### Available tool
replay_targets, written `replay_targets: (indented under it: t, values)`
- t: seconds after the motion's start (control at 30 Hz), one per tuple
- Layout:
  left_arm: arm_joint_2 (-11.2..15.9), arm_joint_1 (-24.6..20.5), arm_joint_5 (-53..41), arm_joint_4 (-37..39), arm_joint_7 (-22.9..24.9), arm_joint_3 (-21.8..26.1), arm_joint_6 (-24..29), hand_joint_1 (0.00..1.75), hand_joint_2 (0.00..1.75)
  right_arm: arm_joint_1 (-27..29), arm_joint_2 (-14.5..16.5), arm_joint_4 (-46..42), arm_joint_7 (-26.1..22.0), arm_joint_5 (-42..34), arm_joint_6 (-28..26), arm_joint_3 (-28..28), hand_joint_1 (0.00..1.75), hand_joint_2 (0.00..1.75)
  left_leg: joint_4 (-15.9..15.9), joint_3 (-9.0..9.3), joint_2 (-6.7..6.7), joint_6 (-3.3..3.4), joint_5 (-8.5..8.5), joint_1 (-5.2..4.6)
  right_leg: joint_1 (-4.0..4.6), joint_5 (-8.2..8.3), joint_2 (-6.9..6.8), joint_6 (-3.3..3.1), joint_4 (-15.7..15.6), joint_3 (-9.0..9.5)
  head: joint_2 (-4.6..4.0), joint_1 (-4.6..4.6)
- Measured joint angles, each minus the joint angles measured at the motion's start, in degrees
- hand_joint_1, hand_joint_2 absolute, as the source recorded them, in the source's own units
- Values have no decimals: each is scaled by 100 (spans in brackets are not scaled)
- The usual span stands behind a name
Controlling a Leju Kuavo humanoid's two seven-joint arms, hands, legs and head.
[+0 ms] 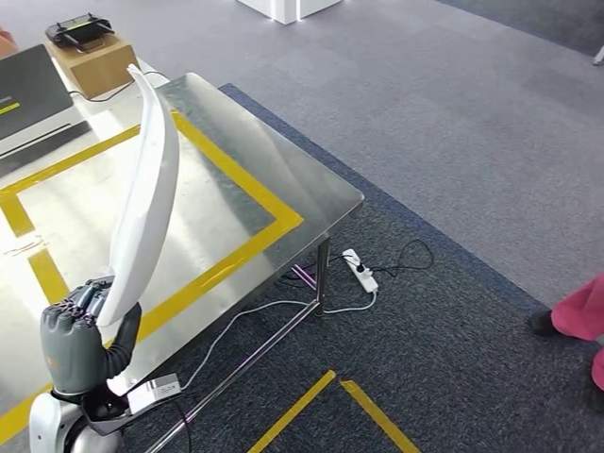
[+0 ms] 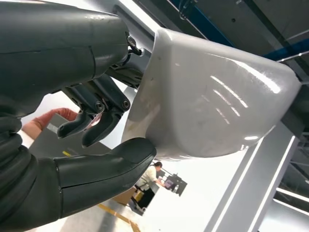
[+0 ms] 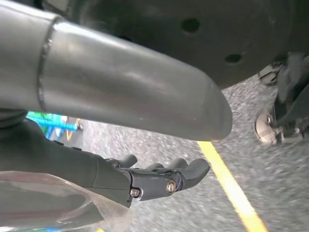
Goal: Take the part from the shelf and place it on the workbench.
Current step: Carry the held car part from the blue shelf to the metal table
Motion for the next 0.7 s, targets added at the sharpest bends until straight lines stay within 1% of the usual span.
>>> replay_targets:
  t: [0.03,0.07,0.1,0.13,0.17,0.2,0.23,0.27,0.3,0.33,0.37,0.4,0.43,0.47,0.5,0.53,0.57,0.6,0.63,0.67,0.7]
  values:
    - [10,-35,1,13,7,-21,0,175,175,-3,0,2,1,-2,-1,1,0,0,30,-28,-66,-38,-7,7,-12,51,117,-16,-207,100,0,-4]
    - [21,-65,1,27,14,-39,0,175,175,-3,0,5,4,-4,-1,1,0,0,46,-56,-130,-77,-2,14,-12,26,178,-45,-273,145,0,-7]
    - [34,-86,2,38,24,-53,1,175,175,-3,0,7,8,-7,-1,1,0,0,56,-79,-199,-113,8,18,-3,30,134,-79,-299,168,0,-7]
    - [49,-94,2,48,34,-65,1,175,175,-2,3,8,14,-10,-2,0,0,0,55,-91,-216,-143,12,27,-2,39,62,-113,-298,173,0,-6]
    - [65,-103,3,54,47,-75,2,175,175,-1,6,9,16,-13,-4,-1,0,0,100,-117,-139,-171,-17,19,-6,41,-9,-147,-305,186,0,-13]
    - [80,-119,3,59,60,-86,2,175,175,0,9,9,13,-15,-5,-1,0,0,236,-183,0,-196,-99,9,-13,41,-85,-179,-315,200,0,-31]
    - [92,-138,4,63,72,-99,2,175,175,3,11,9,10,-17,-7,-1,0,0,501,-310,184,-221,-241,1,-14,34,-169,-209,-322,212,0,-49]
    - [99,-158,4,70,81,-112,2,175,175,8,11,8,8,-18,-8,-1,0,0,874,-490,349,-243,-418,-4,-2,20,-252,-232,-322,220,0,-66]
    - [105,-170,6,80,88,-129,2,175,175,13,11,8,5,-19,-8,-1,0,0,1275,-689,434,-257,-580,2,9,7,-343,-249,-322,226,0,-76]
    - [110,-172,7,91,92,-145,1,175,175,16,11,8,5,-21,-9,-1,0,0,1586,-843,474,-261,-674,6,18,-5,-433,-257,-322,232,0,-75]
    - [115,-170,11,102,93,-157,1,175,175,18,11,8,4,-22,-10,-1,0,0,1706,-904,490,-255,-661,7,27,-18,-516,-262,-321,241,0,-75]
    - [120,-169,16,110,94,-168,0,175,175,16,11,8,2,-21,-12,-1,0,0,1587,-845,504,-236,-536,5,38,-33,-593,-264,-321,258,0,-76]
    - [126,-171,21,115,94,-174,1,175,175,13,11,8,1,-16,-15,-1,0,0,1259,-678,552,-198,-335,-8,51,-49,-664,-264,-322,282,0,-75]
    - [131,-178,26,117,94,-177,1,175,175,10,13,9,0,-9,-19,-1,0,0,849,-465,676,-140,-154,-40,64,-68,-731,-263,-324,310,0,-74]
    - [136,-193,28,119,94,-181,1,175,175,7,14,9,-1,-1,-22,0,0,0,475,-276,812,-81,-35,-80,86,-89,-796,-250,-323,331,0,-77]
    - [139,-211,31,120,94,-186,2,175,175,4,15,10,-1,9,-25,1,0,0,226,-154,922,-30,18,-116,102,-107,-862,-233,-325,345,0,-74]
    - [141,-227,32,121,94,-191,2,175,175,1,15,10,-2,18,-26,1,0,0,116,-110,977,2,6,-145,116,-122,-929,-210,-329,355,0,-75]
    - [144,-236,32,125,94,-195,2,175,175,-2,15,10,-1,26,-27,1,0,0,90,-114,933,14,-7,-156,125,-135,-1002,-183,-337,367,0,-78]
    - [147,-235,33,128,94,-197,2,175,175,-8,15,10,-1,34,-27,1,0,0,61,-107,853,30,8,-139,127,-155,-1070,-155,-348,377,0,-79]
    - [150,-232,33,131,94,-197,3,175,175,-15,14,10,0,38,-27,1,0,0,21,-84,777,47,25,-118,125,-193,-1039,-125,-326,384,-1,-74]
    - [151,-238,33,134,94,-199,4,175,175,-20,14,10,1,40,-27,2,0,0,-18,-59,704,69,44,-91,119,-271,-914,-98,-218,346,-1,-67]
